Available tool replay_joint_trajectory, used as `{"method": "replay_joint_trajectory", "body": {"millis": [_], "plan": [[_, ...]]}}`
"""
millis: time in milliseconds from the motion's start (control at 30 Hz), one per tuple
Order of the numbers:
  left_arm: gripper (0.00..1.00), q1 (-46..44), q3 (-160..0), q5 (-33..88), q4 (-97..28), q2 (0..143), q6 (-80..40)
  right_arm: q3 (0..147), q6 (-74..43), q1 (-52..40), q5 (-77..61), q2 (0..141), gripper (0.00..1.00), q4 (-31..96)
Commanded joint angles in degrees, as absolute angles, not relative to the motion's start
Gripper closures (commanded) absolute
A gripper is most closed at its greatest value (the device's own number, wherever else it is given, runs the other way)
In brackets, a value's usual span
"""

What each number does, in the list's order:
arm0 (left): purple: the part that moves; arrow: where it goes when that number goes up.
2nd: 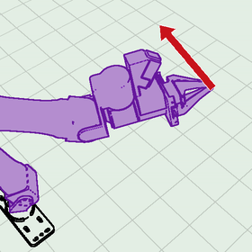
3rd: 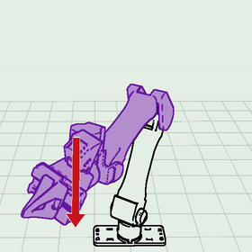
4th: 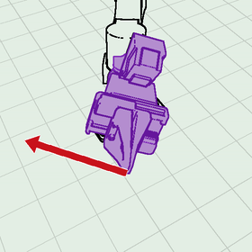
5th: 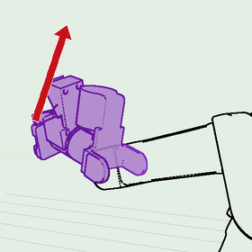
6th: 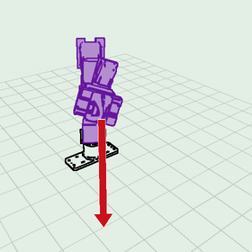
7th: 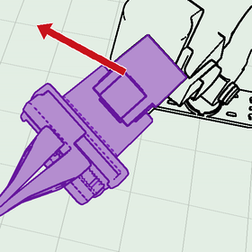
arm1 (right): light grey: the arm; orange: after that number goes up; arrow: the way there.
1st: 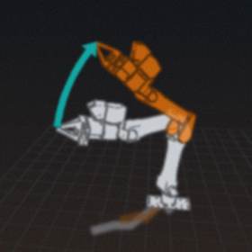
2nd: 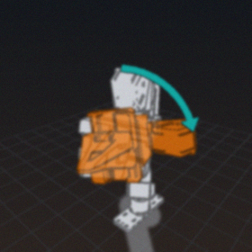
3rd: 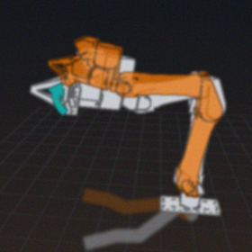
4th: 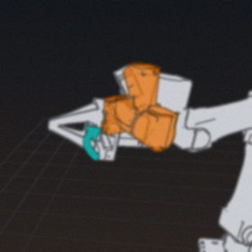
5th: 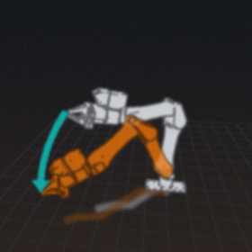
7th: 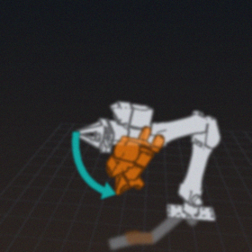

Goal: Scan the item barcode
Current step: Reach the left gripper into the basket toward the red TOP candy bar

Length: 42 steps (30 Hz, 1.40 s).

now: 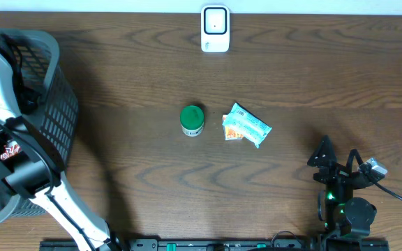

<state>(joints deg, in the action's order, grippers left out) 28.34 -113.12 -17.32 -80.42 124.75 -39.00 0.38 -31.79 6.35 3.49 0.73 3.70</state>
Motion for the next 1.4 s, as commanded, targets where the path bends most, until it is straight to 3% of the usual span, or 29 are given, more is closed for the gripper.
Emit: {"method": "replay_joint_trajectory", "body": {"millis": [0, 533, 933, 1367], "plan": [[0.13, 28.2, -111.5, -18.5, -80.0, 126.2, -39.8, 0.3, -31.1, 5.9, 4.0, 0.6, 0.01, 3.9], [0.1, 28.2, -106.4, -18.9, -73.2, 126.2, -35.6, 0.3, -31.1, 5.9, 4.0, 0.6, 0.01, 3.9], [0.08, 28.3, -104.8, -30.6, -72.3, 126.3, -33.0, 0.3, -31.1, 5.9, 4.0, 0.6, 0.01, 3.9], [0.04, 29.4, -102.3, -31.9, -64.0, 129.4, -28.1, 0.3, -31.1, 5.9, 4.0, 0.6, 0.01, 3.9]]}}
